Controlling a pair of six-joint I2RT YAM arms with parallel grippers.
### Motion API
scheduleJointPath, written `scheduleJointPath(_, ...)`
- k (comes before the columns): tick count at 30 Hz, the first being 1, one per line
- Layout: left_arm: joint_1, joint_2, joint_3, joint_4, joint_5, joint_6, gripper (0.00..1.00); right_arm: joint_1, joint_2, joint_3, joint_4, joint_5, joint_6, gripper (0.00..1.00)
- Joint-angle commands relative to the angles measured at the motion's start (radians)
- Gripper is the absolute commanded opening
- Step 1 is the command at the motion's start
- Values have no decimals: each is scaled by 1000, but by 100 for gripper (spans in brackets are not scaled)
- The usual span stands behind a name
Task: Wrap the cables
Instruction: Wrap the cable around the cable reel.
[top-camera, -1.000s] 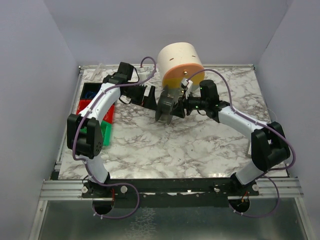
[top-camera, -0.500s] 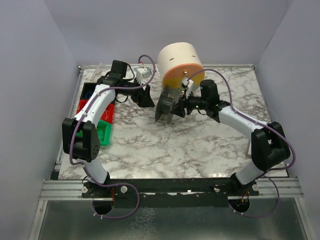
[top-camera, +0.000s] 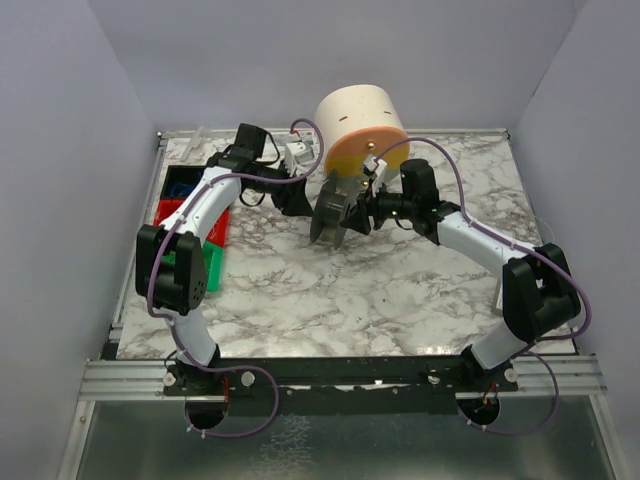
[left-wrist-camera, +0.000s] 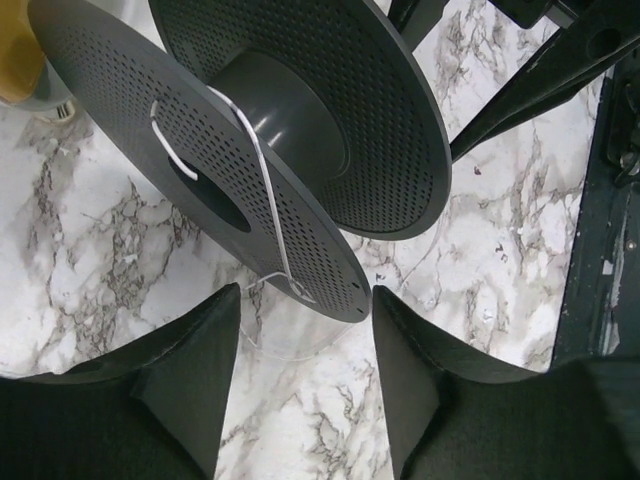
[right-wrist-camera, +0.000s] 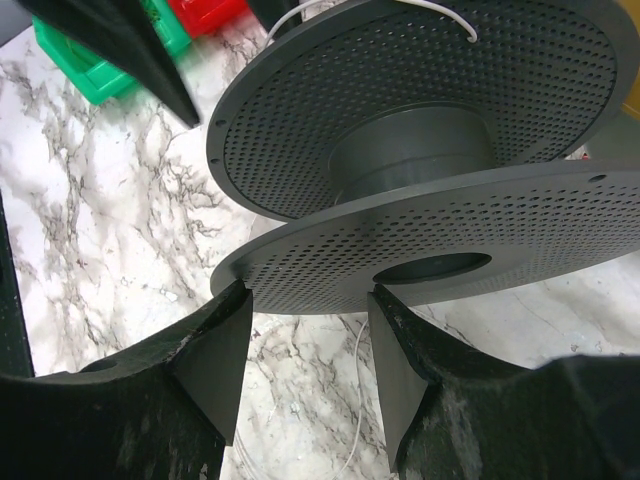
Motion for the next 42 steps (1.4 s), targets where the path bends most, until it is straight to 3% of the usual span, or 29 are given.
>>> scheduleJointPath(1, -10, 23, 47, 7, 45, 46, 47, 3, -5, 16, 10, 4, 7, 54)
scheduleJointPath(6, -10, 54, 75, 6, 64, 44, 36, 3, -5, 15, 12, 2, 8, 54)
scheduleJointPath(11, -10, 80, 91, -6, 103, 42, 32, 3, -6, 14, 12, 1, 5, 54)
scheduleJointPath(15, -10, 87, 96, -9, 114, 44, 17, 3, -4, 14, 15, 5, 4, 54)
scheduleJointPath(17, -9, 89, 101, -10, 121, 41, 5, 3, -2, 16, 14, 6, 3, 54)
scheduleJointPath(20, -9, 91, 107, -9, 135, 35, 0, 3, -2, 16, 11, 20, -3, 54)
scheduleJointPath(29, -11, 52, 76, 19, 96, -85, 0, 4, -57, 31, -1, 180, -24, 55)
scheduleJointPath(35, -14, -54, -58, 232, -78, -334, 0, 3, -38, 77, -27, 190, -14, 56)
scheduleJointPath(42, -46, -96, -56, 255, -206, -473, 0, 18, -14, 81, -22, 206, -6, 58)
